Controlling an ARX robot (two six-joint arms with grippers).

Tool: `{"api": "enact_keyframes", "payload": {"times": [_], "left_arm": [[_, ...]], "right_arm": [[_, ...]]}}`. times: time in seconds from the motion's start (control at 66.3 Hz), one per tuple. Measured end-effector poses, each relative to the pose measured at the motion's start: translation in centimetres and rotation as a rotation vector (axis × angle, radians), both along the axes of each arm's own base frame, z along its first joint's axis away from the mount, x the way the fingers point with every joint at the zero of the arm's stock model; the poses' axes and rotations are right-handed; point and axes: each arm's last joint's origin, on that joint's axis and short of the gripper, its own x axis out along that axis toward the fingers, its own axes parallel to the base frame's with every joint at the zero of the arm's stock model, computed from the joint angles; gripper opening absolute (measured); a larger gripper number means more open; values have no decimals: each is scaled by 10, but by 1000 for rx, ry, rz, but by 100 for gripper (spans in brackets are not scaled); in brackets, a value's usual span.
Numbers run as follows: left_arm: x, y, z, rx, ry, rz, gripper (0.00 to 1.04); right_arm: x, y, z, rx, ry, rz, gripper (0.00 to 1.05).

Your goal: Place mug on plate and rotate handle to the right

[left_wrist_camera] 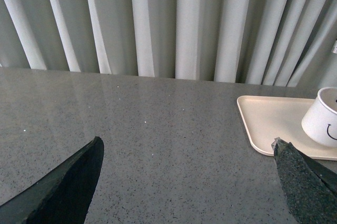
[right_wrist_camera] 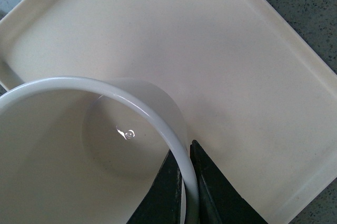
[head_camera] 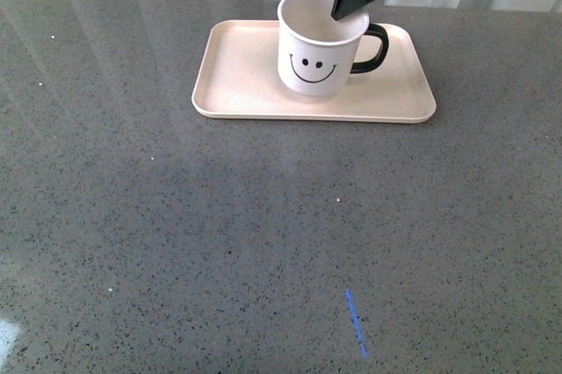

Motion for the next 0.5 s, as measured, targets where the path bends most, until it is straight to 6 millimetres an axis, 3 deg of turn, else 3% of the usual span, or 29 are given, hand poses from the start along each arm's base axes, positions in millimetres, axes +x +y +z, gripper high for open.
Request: {"api": "enact_keyframes", "payload": {"times": [0.498], "left_arm": [[0, 0, 0, 0, 0, 0, 96]], "right_arm": [[3, 2, -14, -30, 9, 0, 2]]}}
